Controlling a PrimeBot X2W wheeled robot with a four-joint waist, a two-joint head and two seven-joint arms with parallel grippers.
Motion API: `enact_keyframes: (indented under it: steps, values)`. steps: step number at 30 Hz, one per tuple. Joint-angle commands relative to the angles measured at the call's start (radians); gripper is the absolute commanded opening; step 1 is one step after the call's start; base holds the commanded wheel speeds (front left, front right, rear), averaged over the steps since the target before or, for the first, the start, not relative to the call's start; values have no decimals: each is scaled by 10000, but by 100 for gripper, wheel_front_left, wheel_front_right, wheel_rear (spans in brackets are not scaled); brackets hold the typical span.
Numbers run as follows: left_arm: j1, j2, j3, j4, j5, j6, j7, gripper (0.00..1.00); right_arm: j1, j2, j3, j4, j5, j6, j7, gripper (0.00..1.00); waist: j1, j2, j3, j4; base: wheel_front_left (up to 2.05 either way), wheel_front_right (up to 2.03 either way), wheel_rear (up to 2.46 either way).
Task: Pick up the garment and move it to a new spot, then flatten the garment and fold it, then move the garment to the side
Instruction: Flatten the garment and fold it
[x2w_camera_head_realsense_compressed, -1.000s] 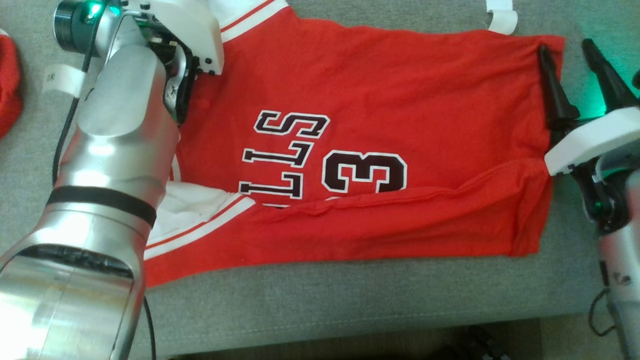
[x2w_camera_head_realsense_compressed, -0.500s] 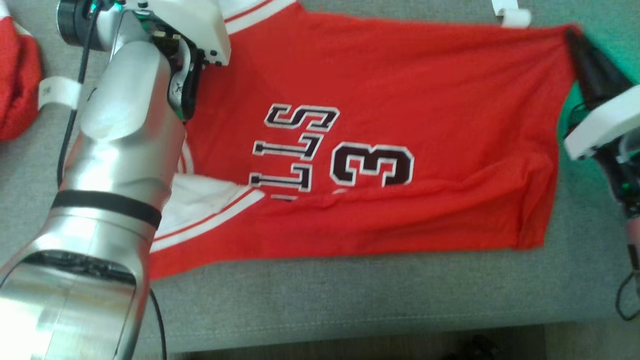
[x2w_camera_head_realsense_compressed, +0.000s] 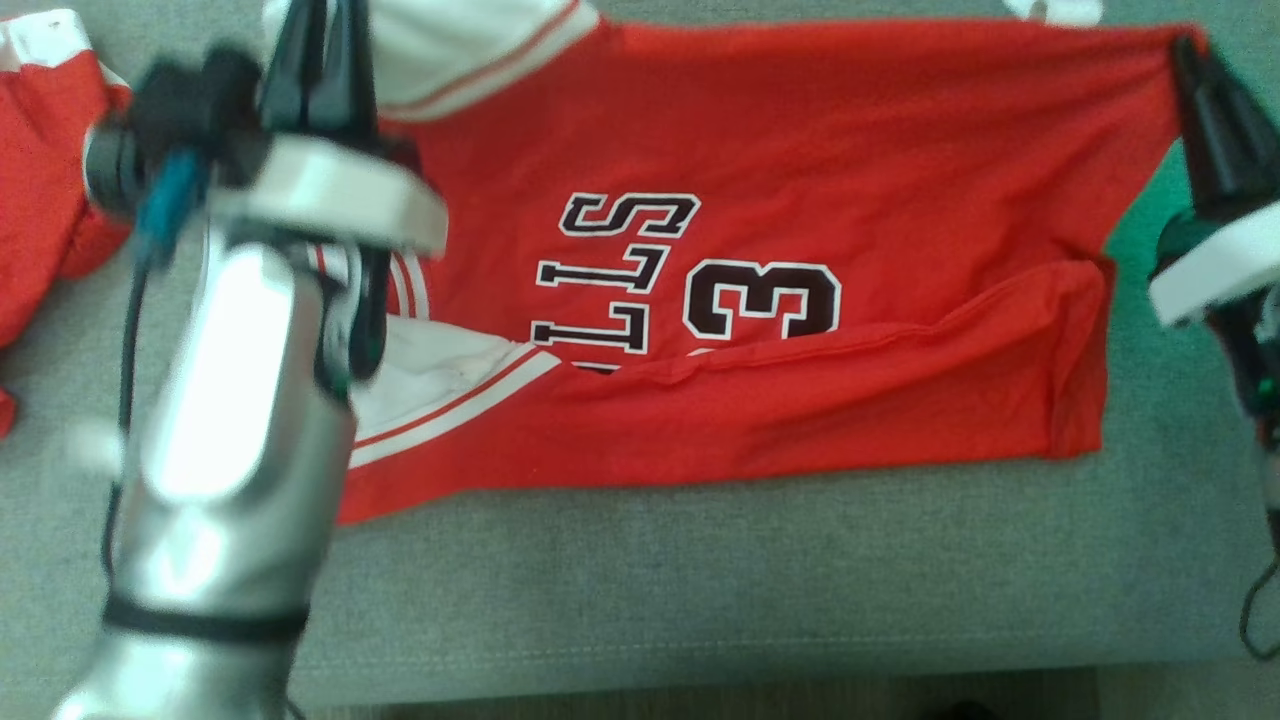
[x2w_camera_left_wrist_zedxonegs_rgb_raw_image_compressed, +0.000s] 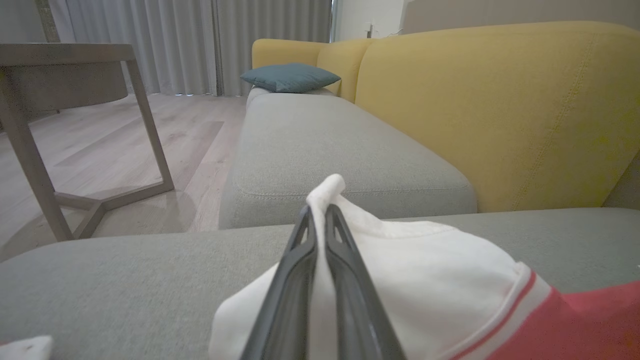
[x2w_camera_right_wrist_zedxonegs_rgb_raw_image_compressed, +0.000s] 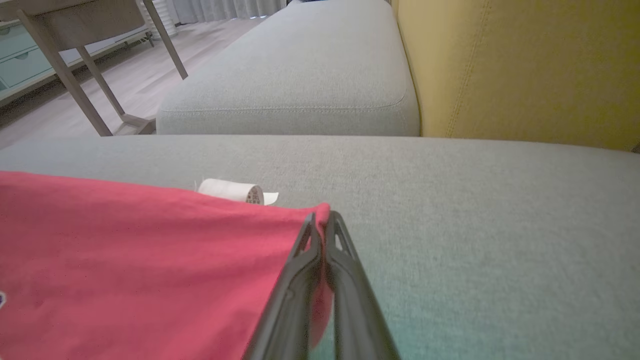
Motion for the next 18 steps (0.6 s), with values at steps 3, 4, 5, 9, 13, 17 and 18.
enact_keyframes:
  steps: [3,4,5,9,13,17,18]
  values:
    - [1120,393,465,-1409,173,188,-50,0,684,-115,159,-507,195,65,8,0,0,0,-123,46,0,0,0]
    - [1507,390,445,-1630,203,205,-50,0,827,-116,164,-591,213,65,18,0,0,0,-140,58,0,0,0]
    - [2183,380,460,-2004,252,271,-50,0,1110,-90,214,-751,287,65,79,0,0,0,-168,63,0,0,0]
    - [3312,293,635,-2497,180,365,-50,0,1619,-14,183,-1054,387,65,134,0,0,0,-214,80,0,0,0]
    - [4098,200,720,-2539,66,208,-50,0,2164,104,239,-1370,429,65,285,0,0,0,-282,90,0,0,0]
    - [4552,95,796,-2367,24,94,-50,0,2718,254,227,-1695,341,65,381,0,0,0,-364,103,0,0,0]
    - [4640,78,829,-2282,-2,69,-50,0,2851,309,231,-1772,319,65,412,0,0,0,-389,97,0,0,0]
